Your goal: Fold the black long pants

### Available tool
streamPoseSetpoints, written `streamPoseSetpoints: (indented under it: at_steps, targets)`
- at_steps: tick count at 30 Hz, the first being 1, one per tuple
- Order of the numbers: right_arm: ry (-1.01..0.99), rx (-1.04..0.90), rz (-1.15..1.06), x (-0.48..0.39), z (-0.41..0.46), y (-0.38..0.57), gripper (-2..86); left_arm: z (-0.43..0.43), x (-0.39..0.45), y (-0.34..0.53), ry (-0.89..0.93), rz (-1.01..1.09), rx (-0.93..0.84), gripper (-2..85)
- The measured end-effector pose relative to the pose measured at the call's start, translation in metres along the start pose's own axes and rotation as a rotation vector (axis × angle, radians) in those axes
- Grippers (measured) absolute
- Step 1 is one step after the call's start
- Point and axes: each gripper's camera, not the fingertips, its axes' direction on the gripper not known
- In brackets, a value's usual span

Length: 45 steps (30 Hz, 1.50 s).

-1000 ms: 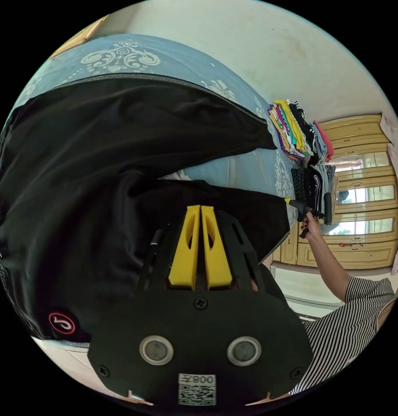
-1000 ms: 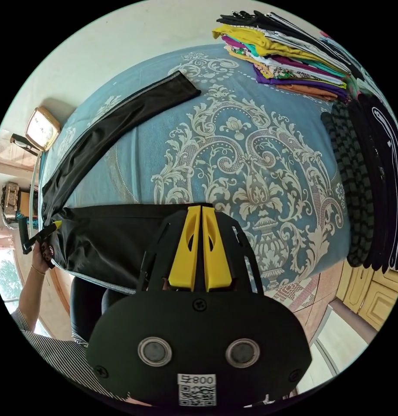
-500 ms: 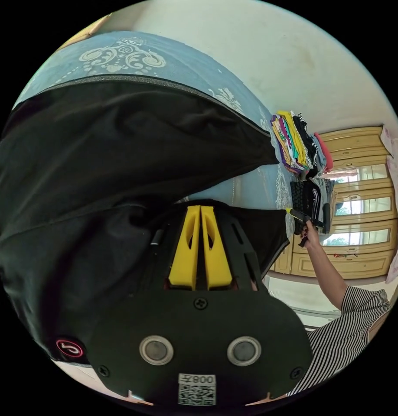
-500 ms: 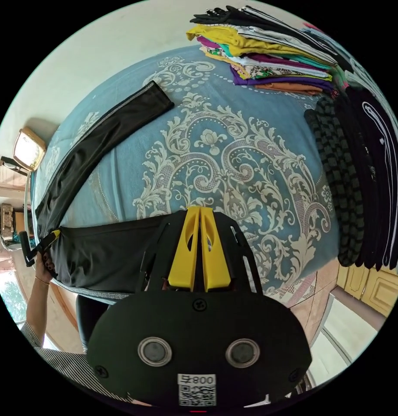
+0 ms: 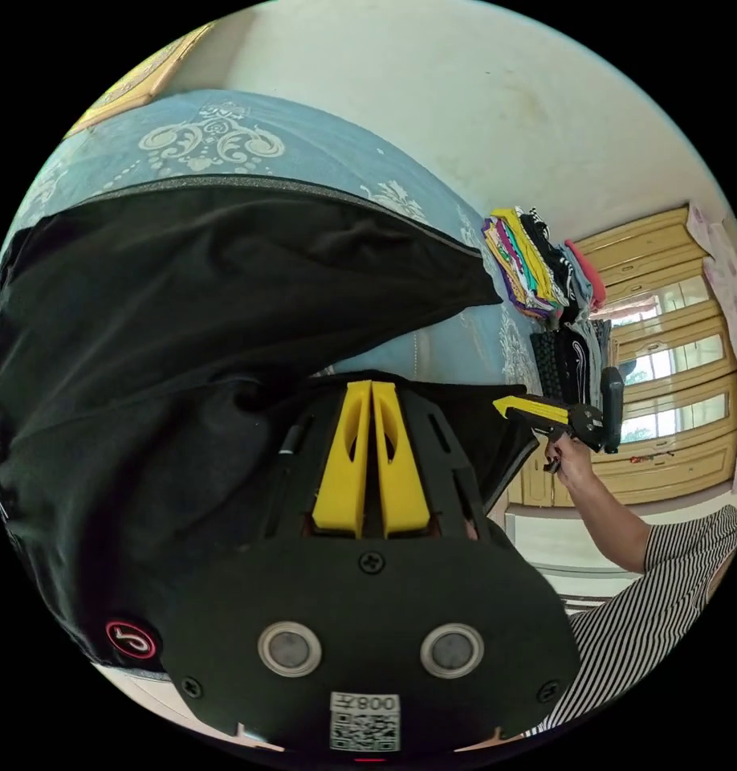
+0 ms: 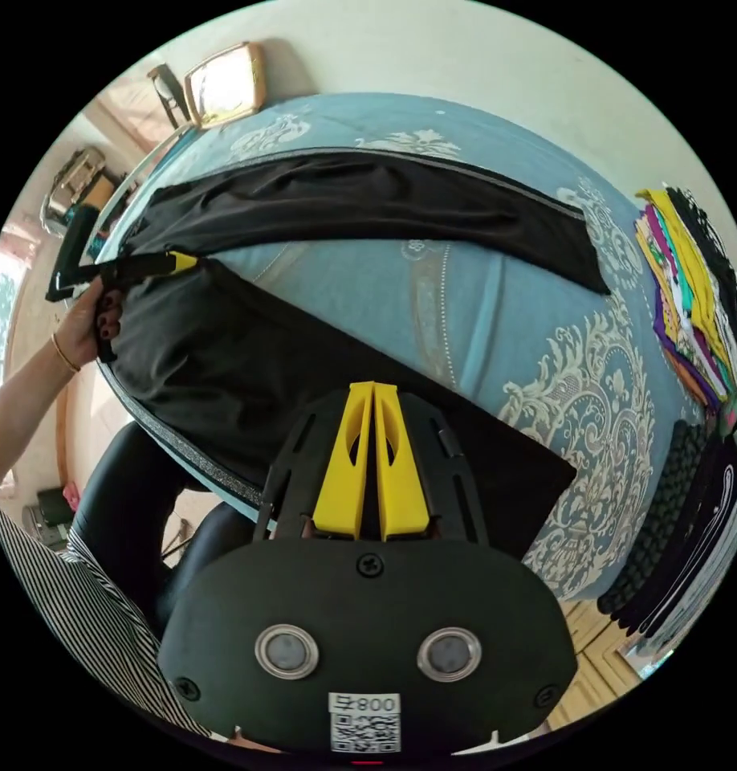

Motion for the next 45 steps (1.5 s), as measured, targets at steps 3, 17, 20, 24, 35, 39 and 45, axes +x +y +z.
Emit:
streamPoseSetpoints:
  at_steps: [3,17,20,24,35,39,45]
  targets:
    - [0.110,-0.010,-0.069,-0.020,0.022,-0.015,0.1,0.006,0.004,-0.012,-0.065,0.017,-0.080,0.3]
    - [-0.017,-0.037,-0.060,0.016,0.060,-0.075,0.2,-0.122,-0.034,-0.085,-0.219,0.040,0.139,2.0]
    - [-0.084,0.015,-0.033,0.035,0.057,-0.094,0.2,-0.144,-0.049,-0.113,-0.300,0.019,0.128,2.3]
    - [-0.122,0.066,-0.025,0.054,0.061,-0.127,0.1,-0.153,-0.055,-0.151,-0.391,0.025,0.087,2.9]
    - [-0.162,0.089,-0.073,0.078,0.105,-0.197,0.1,-0.139,-0.052,-0.265,-0.553,0.106,-0.091,5.3]
    - [-0.185,0.107,-0.101,0.088,0.118,-0.216,0.1,-0.124,-0.051,-0.292,-0.584,0.152,-0.203,6.2]
    - [-0.206,0.151,-0.168,0.103,0.133,-0.251,0.3,-0.122,-0.042,-0.321,-0.515,0.230,-0.231,4.7]
